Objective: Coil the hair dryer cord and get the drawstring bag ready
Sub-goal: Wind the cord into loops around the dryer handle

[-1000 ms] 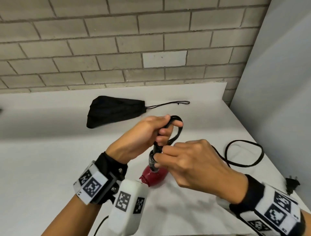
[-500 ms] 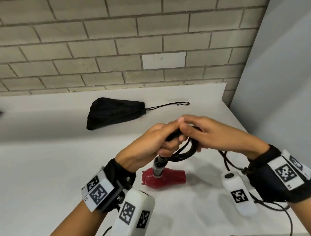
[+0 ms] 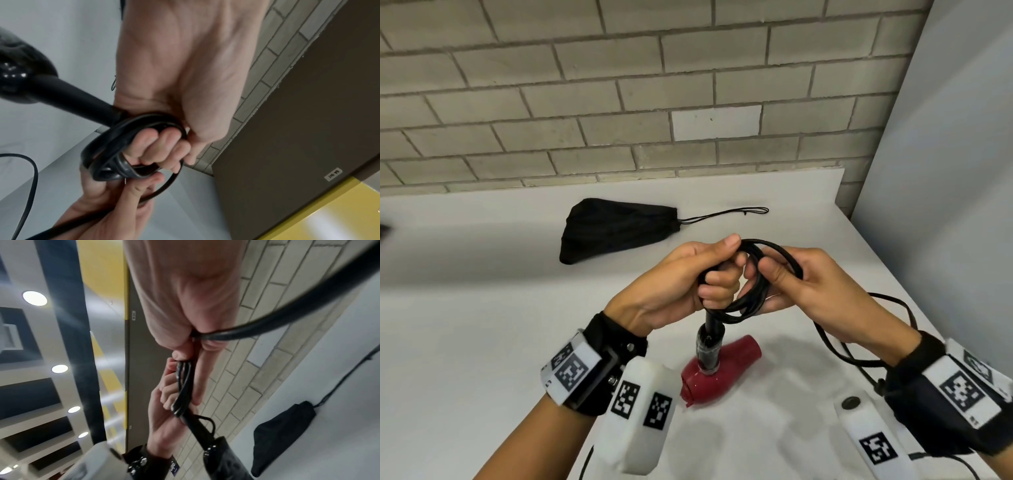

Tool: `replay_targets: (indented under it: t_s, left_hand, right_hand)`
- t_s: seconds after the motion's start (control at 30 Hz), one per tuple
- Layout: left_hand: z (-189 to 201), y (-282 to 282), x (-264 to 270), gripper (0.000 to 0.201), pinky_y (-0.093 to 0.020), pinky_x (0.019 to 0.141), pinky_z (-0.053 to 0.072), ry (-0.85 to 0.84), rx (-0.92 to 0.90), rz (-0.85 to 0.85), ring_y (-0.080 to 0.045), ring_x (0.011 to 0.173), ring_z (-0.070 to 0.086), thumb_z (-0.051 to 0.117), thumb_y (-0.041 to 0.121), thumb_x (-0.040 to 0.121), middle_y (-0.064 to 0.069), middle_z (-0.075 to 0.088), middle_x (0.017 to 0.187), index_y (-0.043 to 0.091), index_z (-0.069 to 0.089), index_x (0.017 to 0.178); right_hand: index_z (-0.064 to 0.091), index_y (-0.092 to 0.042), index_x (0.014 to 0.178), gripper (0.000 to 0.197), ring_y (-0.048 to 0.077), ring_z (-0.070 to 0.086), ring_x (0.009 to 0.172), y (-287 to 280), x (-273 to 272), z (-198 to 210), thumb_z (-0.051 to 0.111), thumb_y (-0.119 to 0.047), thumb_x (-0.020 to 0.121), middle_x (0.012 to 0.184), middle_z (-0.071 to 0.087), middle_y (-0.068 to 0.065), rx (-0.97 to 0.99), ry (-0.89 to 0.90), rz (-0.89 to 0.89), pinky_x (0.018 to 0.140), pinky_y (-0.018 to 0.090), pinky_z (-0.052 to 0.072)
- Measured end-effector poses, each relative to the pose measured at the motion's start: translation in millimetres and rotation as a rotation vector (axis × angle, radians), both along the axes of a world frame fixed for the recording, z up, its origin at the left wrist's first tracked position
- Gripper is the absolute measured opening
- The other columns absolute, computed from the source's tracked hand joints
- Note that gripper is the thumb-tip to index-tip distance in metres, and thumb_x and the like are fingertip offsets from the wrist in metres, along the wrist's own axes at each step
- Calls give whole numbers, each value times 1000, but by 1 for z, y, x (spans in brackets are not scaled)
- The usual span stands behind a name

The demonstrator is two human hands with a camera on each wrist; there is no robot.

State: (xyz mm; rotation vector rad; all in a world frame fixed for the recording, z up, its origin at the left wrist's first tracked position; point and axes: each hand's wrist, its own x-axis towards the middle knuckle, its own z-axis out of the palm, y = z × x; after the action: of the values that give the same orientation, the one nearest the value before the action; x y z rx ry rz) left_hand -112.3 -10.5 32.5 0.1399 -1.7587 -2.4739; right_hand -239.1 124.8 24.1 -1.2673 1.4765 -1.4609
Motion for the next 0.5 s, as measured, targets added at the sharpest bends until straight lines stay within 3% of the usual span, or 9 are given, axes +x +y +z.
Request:
replay_targets:
  t_s: [0.1, 0.17, 0.3, 0.4, 0.43, 0.5]
  left_hand:
    - [0, -4, 0, 30, -18, 43, 29, -6, 3, 2, -6, 40, 39, 42, 28, 94, 2, 48, 53, 6, 59, 83]
    - [0, -5, -1, 30, -17, 41, 30, -12, 10, 22, -7, 37, 41, 44, 27, 93, 0, 53, 54, 5, 61, 83]
    - [-1, -4, -2, 26, -15, 34, 23, -14, 102, 42, 0, 30, 28, 44, 27, 94, 9, 37, 45, 5, 53, 81]
    - [1, -3, -2, 27, -16, 33, 15, -21, 149, 62, 0, 29, 19, 47, 28, 92, 11, 21, 42, 8, 51, 74]
    - [1, -3, -1, 28, -17, 33, 14, -27, 153, 66, -2, 30, 16, 47, 29, 91, 10, 17, 44, 9, 50, 72]
    - [3, -4, 1, 30, -19, 34, 11, -46, 179, 81, -4, 32, 11, 48, 30, 90, 10, 14, 45, 11, 50, 67]
  right_hand:
    - [64, -2, 108, 24, 29, 74, 78, -2, 4, 3, 48, -15, 95, 95, 72, 23, 59, 37, -85, 71, 37, 61]
    - [64, -6, 108, 22, 32, 74, 74, -5, 5, 2, 46, -14, 97, 95, 72, 18, 93, 118, -125, 75, 46, 60]
    - [61, -5, 108, 24, 35, 73, 67, -6, 7, 3, 46, -20, 97, 97, 69, 13, 146, 184, -130, 78, 57, 55]
    - [62, -8, 113, 26, 31, 74, 74, -4, 7, 11, 47, -22, 95, 104, 69, 8, 143, 58, -28, 66, 45, 61]
    - [61, -11, 114, 27, 30, 74, 69, -2, 4, 14, 49, -23, 93, 103, 70, 6, 160, 35, 28, 57, 38, 61]
    - [61, -14, 112, 31, 23, 64, 42, 5, -7, 24, 53, -32, 87, 85, 73, 8, 219, 127, 93, 36, 25, 49]
